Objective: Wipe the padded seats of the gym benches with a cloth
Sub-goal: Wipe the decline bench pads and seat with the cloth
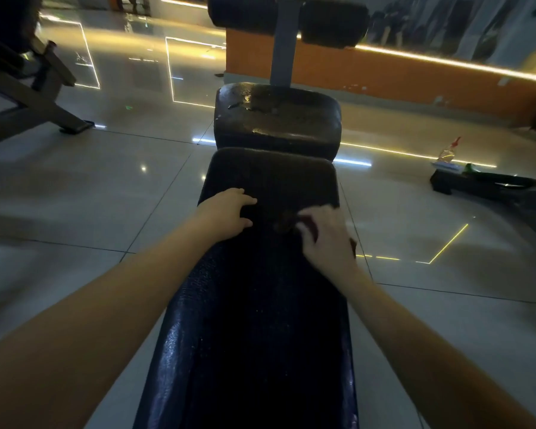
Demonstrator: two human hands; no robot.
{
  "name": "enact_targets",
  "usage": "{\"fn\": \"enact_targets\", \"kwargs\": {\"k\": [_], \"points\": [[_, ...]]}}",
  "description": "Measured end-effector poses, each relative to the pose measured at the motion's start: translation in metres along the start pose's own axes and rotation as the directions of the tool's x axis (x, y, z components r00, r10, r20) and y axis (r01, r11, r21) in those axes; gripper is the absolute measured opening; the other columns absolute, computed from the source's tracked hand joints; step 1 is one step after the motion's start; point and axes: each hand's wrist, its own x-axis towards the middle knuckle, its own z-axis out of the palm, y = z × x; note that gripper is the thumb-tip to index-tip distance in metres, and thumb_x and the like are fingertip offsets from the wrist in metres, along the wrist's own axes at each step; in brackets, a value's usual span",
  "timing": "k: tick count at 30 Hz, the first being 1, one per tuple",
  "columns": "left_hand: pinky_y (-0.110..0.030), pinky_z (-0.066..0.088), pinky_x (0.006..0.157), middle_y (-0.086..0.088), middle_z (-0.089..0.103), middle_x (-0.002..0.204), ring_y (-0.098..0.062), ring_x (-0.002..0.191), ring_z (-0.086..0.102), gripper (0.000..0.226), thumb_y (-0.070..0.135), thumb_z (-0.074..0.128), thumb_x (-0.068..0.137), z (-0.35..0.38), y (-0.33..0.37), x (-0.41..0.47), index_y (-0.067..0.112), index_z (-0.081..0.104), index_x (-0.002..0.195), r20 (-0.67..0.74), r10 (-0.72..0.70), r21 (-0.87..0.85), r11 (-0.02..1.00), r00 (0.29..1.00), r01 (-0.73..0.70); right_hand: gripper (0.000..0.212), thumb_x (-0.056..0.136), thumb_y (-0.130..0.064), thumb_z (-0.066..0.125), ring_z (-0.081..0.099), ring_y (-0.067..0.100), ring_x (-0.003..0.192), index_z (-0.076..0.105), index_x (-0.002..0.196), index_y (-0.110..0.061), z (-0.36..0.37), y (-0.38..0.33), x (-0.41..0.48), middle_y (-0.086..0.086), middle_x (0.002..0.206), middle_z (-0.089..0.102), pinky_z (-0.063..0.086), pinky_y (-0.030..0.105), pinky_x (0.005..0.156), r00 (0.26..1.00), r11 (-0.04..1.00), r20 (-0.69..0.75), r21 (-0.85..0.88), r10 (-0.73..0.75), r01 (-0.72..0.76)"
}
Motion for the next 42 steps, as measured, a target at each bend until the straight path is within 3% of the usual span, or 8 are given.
{"fn": "enact_targets", "kwargs": {"k": [8,13,17,21,25,30,35,42], "points": [[-0.039,0.023,0.119,0.004,0.022,0.161,-0.021,0.147,0.024,0.060,0.030,0.066,0.093,-0.002,-0.007,0.004,0.031,0.041,0.147,0.012,0.024,0.018,1.000,1.000,-0.024,0.019,0.094,-0.019,0.062,0.052,0.023,0.100,0.062,0.112,-0.014,0.009,0.020,0.054,0.007,0.106,0.058,0.034,0.027,0.085,0.998,1.000,0.059,-0.019,0.013,-0.012],[-0.039,0.021,0.119,0.005,0.017,0.163,-0.022,0.148,0.020,0.059,0.030,0.061,0.096,-0.002,-0.008,-0.001,0.032,0.036,0.149,0.030,0.014,0.008,1.000,0.999,-0.014,0.018,0.090,-0.020,0.062,0.055,0.017,0.095,0.065,0.106,-0.013,-0.017,-0.019,-0.039,0.002,0.100,0.059,0.047,0.033,0.086,0.969,0.986,0.198,0.110,-0.145,0.125],[-0.038,0.017,0.119,0.005,0.016,0.163,-0.020,0.149,0.018,0.058,0.029,0.059,0.097,-0.001,-0.008,-0.005,0.031,0.034,0.150,0.015,0.016,-0.011,1.000,1.000,-0.016,0.020,0.087,-0.026,0.064,0.048,-0.001,0.095,0.060,0.106,-0.029,-0.042,-0.048,-0.150,-0.017,0.102,0.049,0.042,0.013,0.080,0.897,0.956,0.375,0.255,-0.236,0.145],[-0.039,0.016,0.120,0.004,0.015,0.163,-0.020,0.149,0.016,0.058,0.028,0.058,0.098,0.002,-0.006,-0.006,0.031,0.034,0.150,0.012,0.013,-0.020,1.000,1.000,-0.013,0.018,0.092,-0.026,0.064,0.049,0.003,0.088,0.060,0.107,-0.033,-0.047,-0.050,-0.187,-0.015,0.100,0.050,0.042,0.019,0.078,0.895,0.947,0.344,0.247,-0.284,0.206],[-0.038,0.018,0.119,0.004,0.015,0.163,-0.019,0.149,0.016,0.058,0.029,0.058,0.098,0.002,-0.005,-0.006,0.031,0.034,0.150,0.012,0.017,-0.011,1.000,1.000,-0.017,0.020,0.087,-0.017,0.062,0.046,0.009,0.092,0.060,0.106,-0.022,-0.026,-0.040,-0.129,-0.004,0.100,0.052,0.041,0.024,0.079,0.945,0.962,0.220,0.182,-0.242,0.203],[-0.040,0.023,0.120,0.006,0.019,0.162,-0.020,0.148,0.021,0.057,0.029,0.061,0.096,0.001,-0.007,-0.005,0.033,0.038,0.148,-0.005,0.013,-0.034,0.999,1.000,-0.013,0.019,0.091,-0.015,0.062,0.039,0.013,0.099,0.062,0.110,-0.013,0.009,-0.018,0.002,0.002,0.103,0.050,0.037,0.023,0.086,0.997,0.999,0.078,0.044,-0.010,0.006],[-0.039,0.028,0.118,0.011,0.021,0.161,-0.021,0.146,0.025,0.057,0.013,0.057,0.097,-0.004,-0.014,-0.001,0.035,0.041,0.146,0.019,0.007,-0.060,0.998,1.000,-0.006,0.021,0.094,-0.018,0.060,0.045,0.021,0.105,0.059,0.115,-0.015,0.026,-0.015,0.061,-0.003,0.104,0.044,0.032,0.025,0.087,0.991,0.995,0.087,0.001,0.098,-0.098],[-0.040,0.035,0.114,0.010,0.023,0.160,-0.021,0.144,0.030,0.070,-0.009,0.051,0.088,-0.005,-0.022,-0.010,0.030,0.043,0.146,0.060,0.006,-0.161,0.987,0.998,0.004,0.017,0.089,-0.019,0.062,0.047,0.011,0.099,0.061,0.106,-0.020,-0.002,-0.064,-0.076,-0.005,0.103,0.052,0.043,0.030,0.087,0.906,0.945,0.341,0.291,-0.250,0.151]]}}
